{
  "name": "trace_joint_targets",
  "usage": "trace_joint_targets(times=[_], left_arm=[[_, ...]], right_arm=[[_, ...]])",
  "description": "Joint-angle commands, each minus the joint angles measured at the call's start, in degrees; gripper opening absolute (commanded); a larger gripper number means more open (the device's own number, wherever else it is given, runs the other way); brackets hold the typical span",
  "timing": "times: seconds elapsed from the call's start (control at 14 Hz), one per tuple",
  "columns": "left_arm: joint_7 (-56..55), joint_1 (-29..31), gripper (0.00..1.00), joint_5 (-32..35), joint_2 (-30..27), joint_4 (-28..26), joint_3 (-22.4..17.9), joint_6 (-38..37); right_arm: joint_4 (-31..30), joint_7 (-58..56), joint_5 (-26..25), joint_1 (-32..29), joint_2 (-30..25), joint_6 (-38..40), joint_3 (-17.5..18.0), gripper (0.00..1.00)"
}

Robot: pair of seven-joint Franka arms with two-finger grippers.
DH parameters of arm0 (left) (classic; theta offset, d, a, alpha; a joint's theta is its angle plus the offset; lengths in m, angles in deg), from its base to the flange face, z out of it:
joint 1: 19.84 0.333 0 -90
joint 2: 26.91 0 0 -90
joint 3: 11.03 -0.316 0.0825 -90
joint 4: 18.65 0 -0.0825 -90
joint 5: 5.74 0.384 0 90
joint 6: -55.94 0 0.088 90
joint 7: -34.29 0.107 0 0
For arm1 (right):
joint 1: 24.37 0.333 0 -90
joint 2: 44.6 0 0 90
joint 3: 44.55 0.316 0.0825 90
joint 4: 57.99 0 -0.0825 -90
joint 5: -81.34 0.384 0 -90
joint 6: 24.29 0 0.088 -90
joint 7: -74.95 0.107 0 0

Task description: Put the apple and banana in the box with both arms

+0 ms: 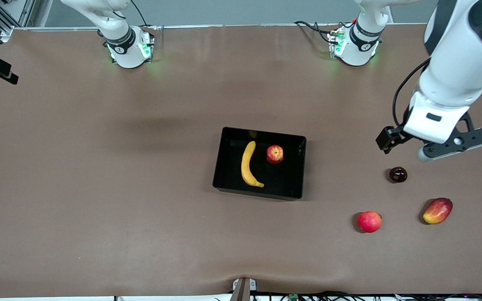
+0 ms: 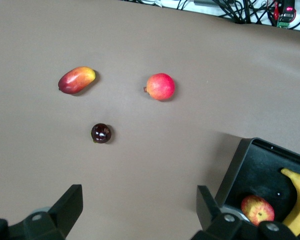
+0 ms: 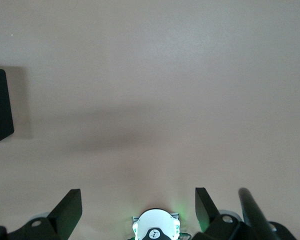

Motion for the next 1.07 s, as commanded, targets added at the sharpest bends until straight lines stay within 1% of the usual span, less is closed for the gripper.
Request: trace_joint_targets(times=[0.0,0.07,0.21,0.36,0.43,0.71,1.0], left_arm=[[3.8,2.54,1.0,-3.77,-3.73,-2.42,0.08,-1.28],[5.55,2.1,1.0,-4.04,-4.52,-2.59,-0.96,-1.28],[10.38,-0.61,1.0,-5.35,-7.24,-5.04,-6.48,-1.36],[16.18,-3.43,1.0,-8.42,-9.88,-7.68,-13.16,-1.28],[18.82,-3.61,1.0,-10.26,-10.85,-8.56,-15.19,-1.28],[23.32,-5.19,1.0,-12.12,-17.52,-15.32,-18.72,-1.28],[25.08,-5.02,1.0,-12.66,-19.82,-18.06,-18.73,-0.84]], right_arm=[[-0.41,-0.71,0.74,-1.59,-0.57,-0.02,0.92,1.0],[-0.41,-0.71,0.74,-1.59,-0.57,-0.02,0.92,1.0],[-0.41,-0.71,0.74,-1.59,-0.57,-0.02,0.92,1.0],[-0.41,-0.71,0.74,-1.67,-0.57,-0.02,0.92,1.0],[-0.41,-0.71,0.74,-1.67,-0.57,-0.02,0.92,1.0],[-0.41,-0.71,0.74,-1.67,-0.57,0.07,0.92,1.0],[-0.41,-0.71,0.74,-1.67,-0.57,0.07,0.92,1.0]])
